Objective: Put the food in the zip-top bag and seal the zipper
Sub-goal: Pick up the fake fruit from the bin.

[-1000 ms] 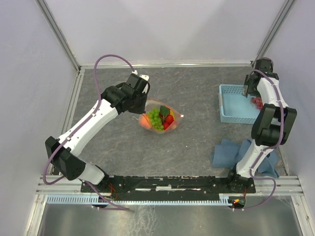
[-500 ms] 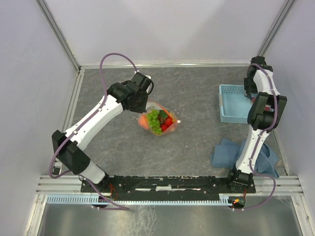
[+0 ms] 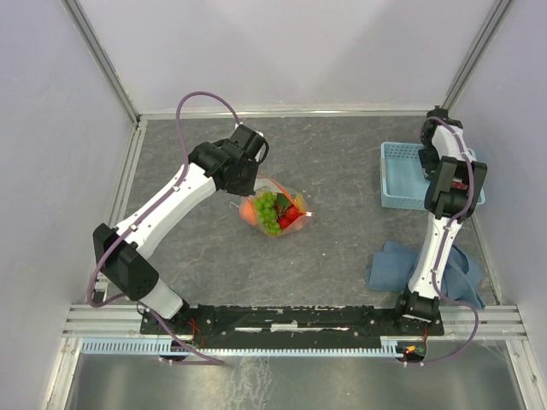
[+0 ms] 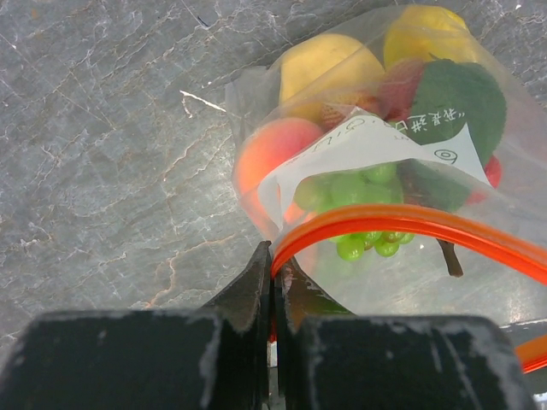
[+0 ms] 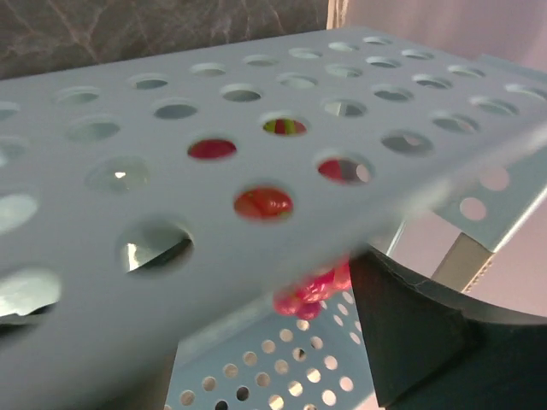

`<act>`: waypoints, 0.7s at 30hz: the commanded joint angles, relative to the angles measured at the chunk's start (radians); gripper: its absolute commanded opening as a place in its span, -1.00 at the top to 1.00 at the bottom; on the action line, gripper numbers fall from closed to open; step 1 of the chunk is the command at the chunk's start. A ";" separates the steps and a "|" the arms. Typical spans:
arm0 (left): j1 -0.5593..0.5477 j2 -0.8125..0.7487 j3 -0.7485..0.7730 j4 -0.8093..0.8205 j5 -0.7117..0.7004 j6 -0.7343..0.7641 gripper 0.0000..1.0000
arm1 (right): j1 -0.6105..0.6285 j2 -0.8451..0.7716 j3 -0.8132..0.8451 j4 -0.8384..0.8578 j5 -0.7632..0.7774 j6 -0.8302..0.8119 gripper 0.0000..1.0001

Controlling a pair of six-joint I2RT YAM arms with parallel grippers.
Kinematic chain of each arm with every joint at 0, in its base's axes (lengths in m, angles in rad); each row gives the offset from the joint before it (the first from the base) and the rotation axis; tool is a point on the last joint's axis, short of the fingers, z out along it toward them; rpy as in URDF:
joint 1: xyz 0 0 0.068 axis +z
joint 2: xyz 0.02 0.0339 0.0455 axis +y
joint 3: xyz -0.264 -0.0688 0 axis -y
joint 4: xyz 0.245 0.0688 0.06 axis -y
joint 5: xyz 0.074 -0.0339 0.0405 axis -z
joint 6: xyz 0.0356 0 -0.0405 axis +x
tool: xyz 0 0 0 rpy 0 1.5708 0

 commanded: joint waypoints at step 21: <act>0.005 -0.033 0.016 0.028 -0.026 0.046 0.95 | 0.020 -0.070 -0.012 -0.029 -0.149 0.123 0.55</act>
